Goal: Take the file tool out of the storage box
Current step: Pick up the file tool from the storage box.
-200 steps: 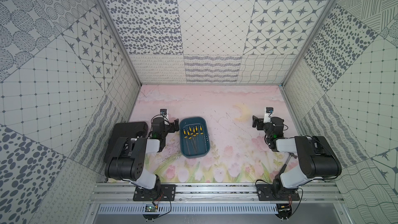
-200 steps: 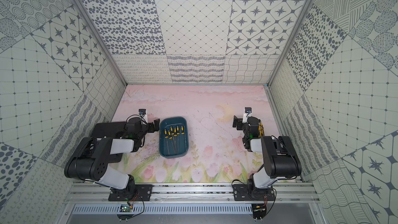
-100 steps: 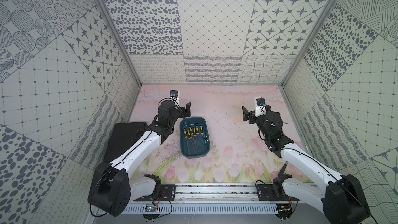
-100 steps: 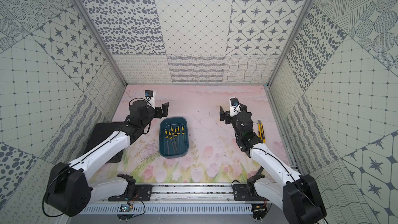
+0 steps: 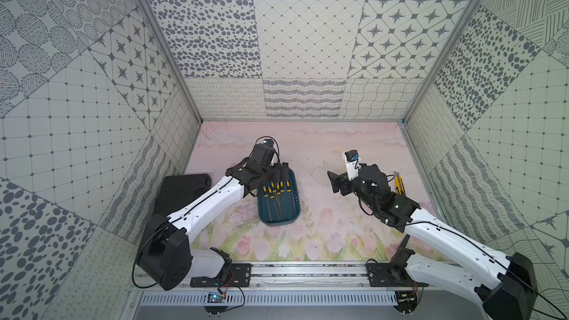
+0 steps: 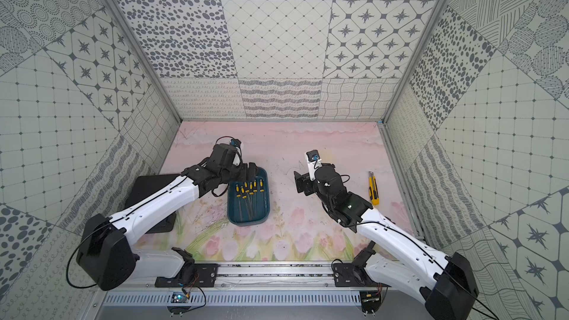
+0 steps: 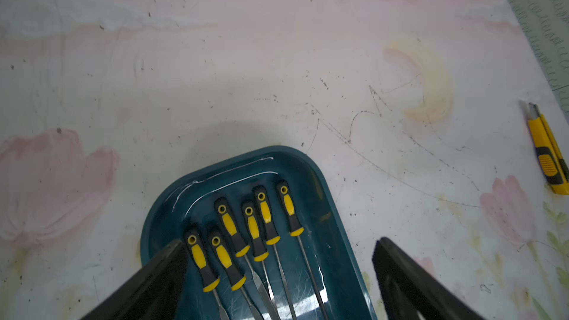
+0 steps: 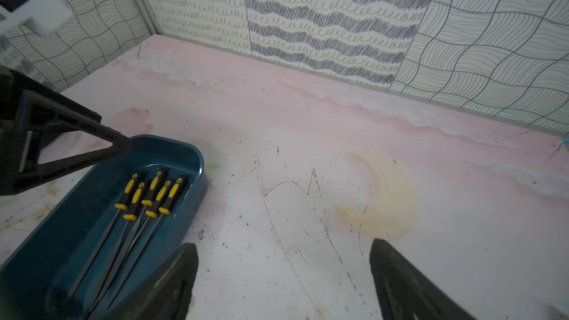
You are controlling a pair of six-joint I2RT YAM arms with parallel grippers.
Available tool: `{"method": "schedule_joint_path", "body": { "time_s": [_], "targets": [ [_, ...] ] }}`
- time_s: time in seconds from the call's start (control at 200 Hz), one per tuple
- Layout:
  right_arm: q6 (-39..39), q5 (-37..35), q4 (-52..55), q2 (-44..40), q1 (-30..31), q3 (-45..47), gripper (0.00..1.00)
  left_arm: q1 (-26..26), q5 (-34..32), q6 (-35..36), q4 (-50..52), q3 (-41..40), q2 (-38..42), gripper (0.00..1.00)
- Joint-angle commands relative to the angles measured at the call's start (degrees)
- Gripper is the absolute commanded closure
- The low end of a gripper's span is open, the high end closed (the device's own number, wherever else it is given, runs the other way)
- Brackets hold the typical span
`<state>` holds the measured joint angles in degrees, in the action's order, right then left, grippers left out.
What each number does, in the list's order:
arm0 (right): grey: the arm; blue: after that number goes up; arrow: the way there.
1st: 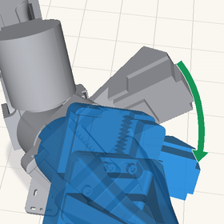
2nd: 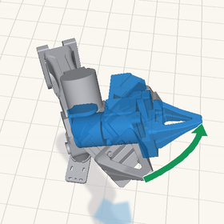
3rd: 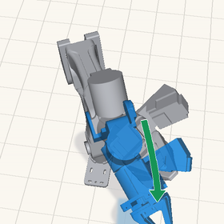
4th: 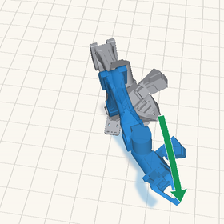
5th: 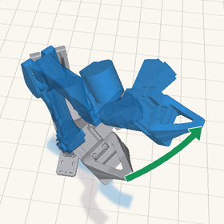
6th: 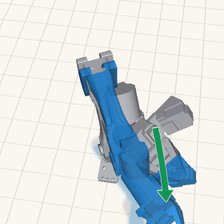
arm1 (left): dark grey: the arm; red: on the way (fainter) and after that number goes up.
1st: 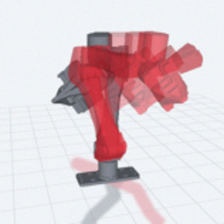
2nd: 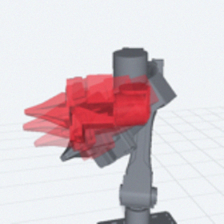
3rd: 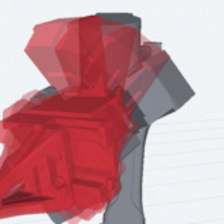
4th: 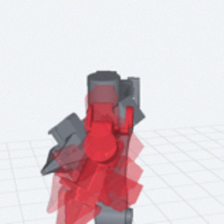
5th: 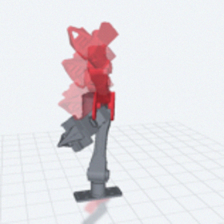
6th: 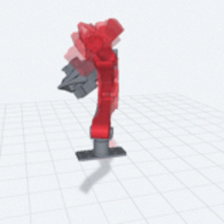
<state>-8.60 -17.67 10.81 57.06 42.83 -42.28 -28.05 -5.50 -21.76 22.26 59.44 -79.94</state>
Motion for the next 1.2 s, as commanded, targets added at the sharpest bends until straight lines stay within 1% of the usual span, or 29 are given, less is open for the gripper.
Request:
{"method": "schedule_joint_path", "body": {
  "time_s": [0.0, 0.11, 0.19, 0.245, 0.38, 0.555, 0.59, 0.78, 1.196],
  "targets": [
    [-4.4, -1.3, 2.9, -0.1, 1.6, 0.2, 0.09, -0.8, 2.4, -9.1, 10.9, 2.7, -4.9, 0.11],
    [-5.3, -2.0, 4.5, -0.1, 2.3, 0.2, 0.09, -1.6, 1.0, -9.9, 13.8, 5.9, -9.5, 0.19],
    [-5.7, -3.0, 5.1, -0.6, 2.4, 0.3, 0.09, -2.0, -0.3, -10.4, 13.8, 6.9, -12.2, 0.29],
    [-5.9, -3.5, 5.4, -1.0, 2.6, 0.5, 0.08, -2.1, -1.0, -10.7, 13.7, 7.5, -14.4, 0.34],
    [-7.0, -3.8, 5.8, -2.4, 2.6, 1.5, 0.08, -2.1, -2.4, -12.0, 13.7, 9.0, -19.0, 0.38],
    [-7.8, -4.5, 6.8, -3.5, 2.8, 2.4, 0.08, -2.2, -2.7, -12.2, 10.9, 9.9, -22.5, 0.54],
    [-7.9, -4.8, 6.9, -3.7, 2.7, 2.6, 0.08, -2.2, -2.7, -12.1, 10.3, 10.1, -23.2, 0.56],
    [-7.6, -5.4, 7.8, -3.8, 2.7, 2.3, 0.08, -2.2, -2.4, -11.7, 9.7, 12.5, -26.6, 0.57],
    [-7.6, -5.1, 7.9, -2.8, 2.7, 2.1, 0.08, -2.2, -2.0, -11.2, 9.0, 15.5, -30.7, 0.66]
  ]
}}
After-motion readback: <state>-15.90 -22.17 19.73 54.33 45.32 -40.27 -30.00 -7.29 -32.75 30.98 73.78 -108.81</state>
